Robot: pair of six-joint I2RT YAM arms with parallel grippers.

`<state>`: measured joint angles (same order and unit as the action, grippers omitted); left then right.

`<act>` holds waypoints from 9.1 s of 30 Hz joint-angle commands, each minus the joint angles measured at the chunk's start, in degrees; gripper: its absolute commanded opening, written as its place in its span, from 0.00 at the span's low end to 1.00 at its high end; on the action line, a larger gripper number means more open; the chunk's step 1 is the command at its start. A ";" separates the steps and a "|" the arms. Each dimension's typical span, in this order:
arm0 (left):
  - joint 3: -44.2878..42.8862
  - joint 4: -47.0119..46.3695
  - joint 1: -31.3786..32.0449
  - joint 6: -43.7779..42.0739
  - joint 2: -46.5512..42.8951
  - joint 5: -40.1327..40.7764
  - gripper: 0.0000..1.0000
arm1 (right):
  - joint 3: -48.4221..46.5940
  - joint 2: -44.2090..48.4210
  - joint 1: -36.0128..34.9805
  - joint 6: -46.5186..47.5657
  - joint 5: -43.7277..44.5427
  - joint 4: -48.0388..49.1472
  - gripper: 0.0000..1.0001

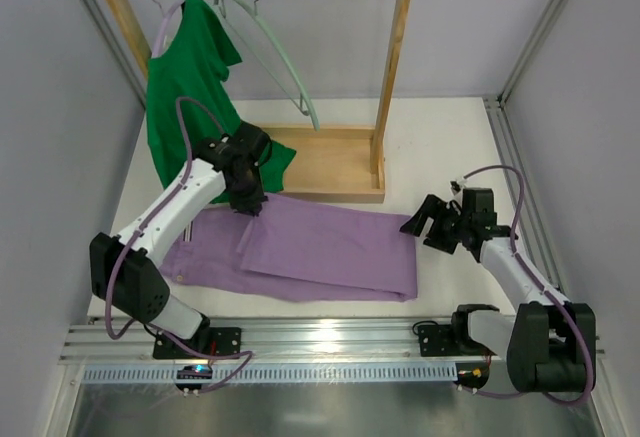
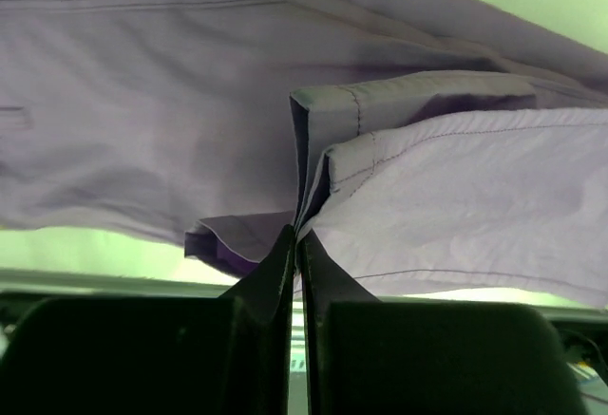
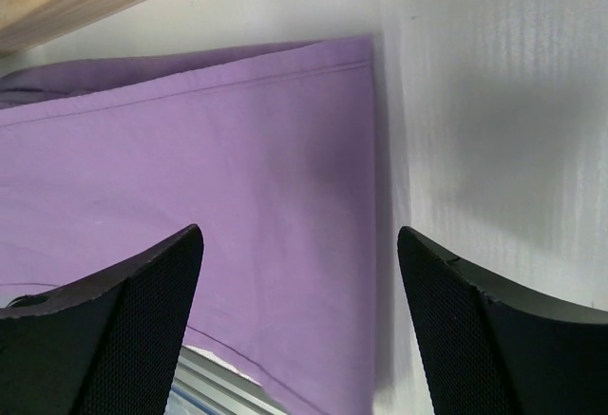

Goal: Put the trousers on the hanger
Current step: Fold the trousers, then grab a hanger with the left arm

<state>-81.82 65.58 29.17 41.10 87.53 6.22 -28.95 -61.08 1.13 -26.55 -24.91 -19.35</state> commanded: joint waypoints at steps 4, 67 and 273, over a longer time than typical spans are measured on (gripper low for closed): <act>3.60 6.75 -4.29 -3.22 -1.48 5.03 0.00 | 0.82 -3.07 0.02 0.44 -4.36 5.99 0.86; 7.83 -11.02 2.03 3.64 14.07 2.12 0.00 | -3.03 3.16 -0.33 -4.15 20.63 -8.51 0.36; 13.97 -19.29 -27.32 -0.84 -46.65 -21.26 1.00 | -62.18 -13.70 -27.23 -13.70 16.12 -7.63 1.00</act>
<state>-64.60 40.77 1.80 43.72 44.14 -11.29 -83.81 -73.21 -26.24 -36.51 -5.43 -26.55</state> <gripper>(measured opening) 0.996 0.995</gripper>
